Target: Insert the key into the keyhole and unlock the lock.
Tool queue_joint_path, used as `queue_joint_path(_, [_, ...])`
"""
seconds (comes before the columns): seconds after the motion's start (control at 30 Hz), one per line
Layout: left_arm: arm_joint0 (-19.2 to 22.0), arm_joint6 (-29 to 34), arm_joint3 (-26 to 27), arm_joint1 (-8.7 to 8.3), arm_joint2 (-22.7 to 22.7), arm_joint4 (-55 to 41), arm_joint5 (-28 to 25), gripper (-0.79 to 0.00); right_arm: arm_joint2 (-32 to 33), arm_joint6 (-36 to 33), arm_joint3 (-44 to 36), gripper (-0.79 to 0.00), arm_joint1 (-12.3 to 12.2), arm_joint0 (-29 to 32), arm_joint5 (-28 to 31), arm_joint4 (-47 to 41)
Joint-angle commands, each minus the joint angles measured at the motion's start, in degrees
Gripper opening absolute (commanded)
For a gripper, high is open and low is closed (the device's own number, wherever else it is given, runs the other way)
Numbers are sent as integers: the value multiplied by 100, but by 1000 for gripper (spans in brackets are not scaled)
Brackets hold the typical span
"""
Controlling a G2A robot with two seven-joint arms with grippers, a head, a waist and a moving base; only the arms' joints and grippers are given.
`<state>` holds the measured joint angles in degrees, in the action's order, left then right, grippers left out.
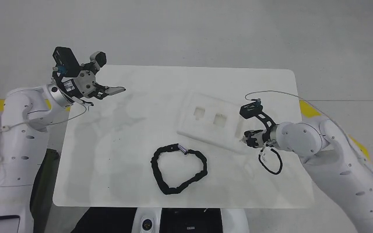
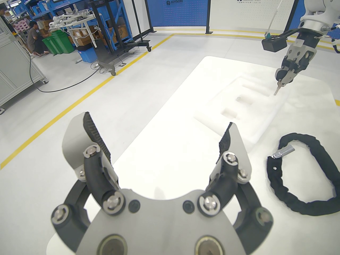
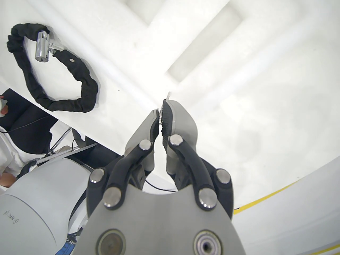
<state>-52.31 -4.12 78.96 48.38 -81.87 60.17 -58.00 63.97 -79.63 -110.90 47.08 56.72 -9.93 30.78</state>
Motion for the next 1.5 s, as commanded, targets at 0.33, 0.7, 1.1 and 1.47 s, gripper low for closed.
queue_joint_path(0.33, [0, 0, 0, 0, 0, 0, 0, 0, 744, 327, -365, -785, -97, 449, 465, -659])
queue_joint_path(0.7, [0, 0, 0, 0, 0, 0, 0, 0, 1357, 1005, -314, -785, -160, 1094, 2049, -1816])
queue_joint_path(1.1, [0, 0, 0, 0, 0, 0, 0, 0, 2025, 1835, -88, -785, -231, 1873, 3865, -2503])
queue_joint_path(1.47, [0, 0, 0, 0, 0, 0, 0, 0, 2291, 1814, 158, -785, -274, 2076, 4355, -3098])
